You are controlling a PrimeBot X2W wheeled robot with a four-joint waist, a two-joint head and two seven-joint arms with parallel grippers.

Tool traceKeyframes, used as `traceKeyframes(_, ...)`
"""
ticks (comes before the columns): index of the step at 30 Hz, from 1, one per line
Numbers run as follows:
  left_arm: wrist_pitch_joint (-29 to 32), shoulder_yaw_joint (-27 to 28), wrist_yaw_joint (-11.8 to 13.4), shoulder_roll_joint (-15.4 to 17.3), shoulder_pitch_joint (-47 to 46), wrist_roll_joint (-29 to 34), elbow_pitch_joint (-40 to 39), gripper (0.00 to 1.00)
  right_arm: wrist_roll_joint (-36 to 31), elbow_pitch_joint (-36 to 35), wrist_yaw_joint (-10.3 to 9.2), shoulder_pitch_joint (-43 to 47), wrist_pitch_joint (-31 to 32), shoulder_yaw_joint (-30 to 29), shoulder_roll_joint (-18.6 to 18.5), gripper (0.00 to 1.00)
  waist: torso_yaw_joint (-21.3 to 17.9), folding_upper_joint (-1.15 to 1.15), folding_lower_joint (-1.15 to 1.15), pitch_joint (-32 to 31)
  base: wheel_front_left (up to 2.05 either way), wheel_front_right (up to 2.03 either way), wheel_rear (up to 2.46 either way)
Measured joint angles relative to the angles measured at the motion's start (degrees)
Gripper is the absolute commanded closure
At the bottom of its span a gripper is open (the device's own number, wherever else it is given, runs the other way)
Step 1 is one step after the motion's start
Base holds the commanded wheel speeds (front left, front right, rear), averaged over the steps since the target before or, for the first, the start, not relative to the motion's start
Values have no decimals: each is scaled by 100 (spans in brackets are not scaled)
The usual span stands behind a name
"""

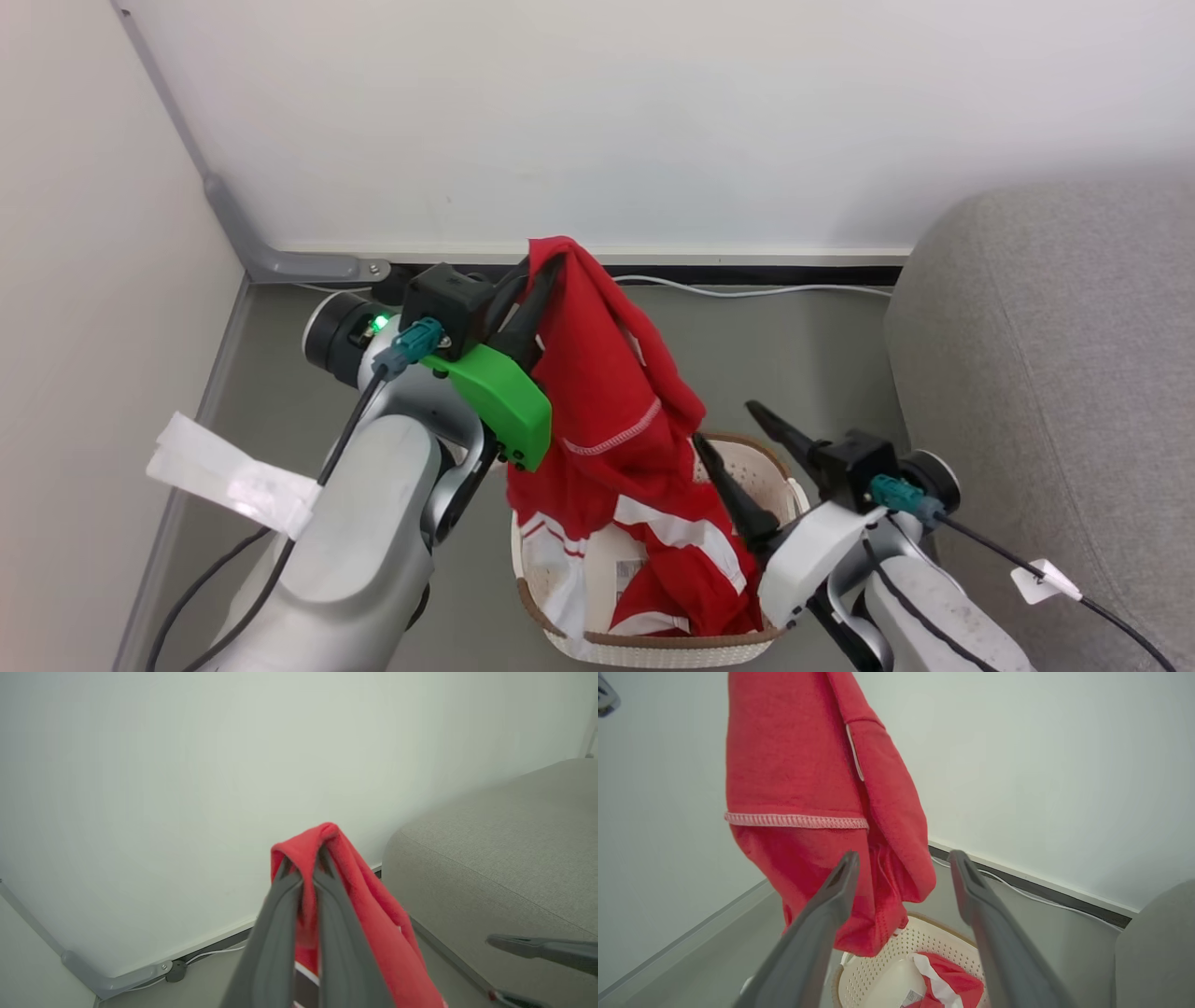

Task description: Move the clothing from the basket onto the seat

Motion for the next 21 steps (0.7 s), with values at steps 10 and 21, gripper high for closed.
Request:
traceKeyframes(10, 298, -331, 21, 1, 1, -111, -445, 100, -113, 583, 9, -460, 79, 867, -9, 0, 235, 0, 0, -13, 0, 0, 0)
traceKeyframes(21, 504, -513, 163, 9, 6, -175, -880, 100, 193, 1048, 9, -1127, 119, 1573, -14, 0, 420, 0, 0, 12, 0, 0, 0)
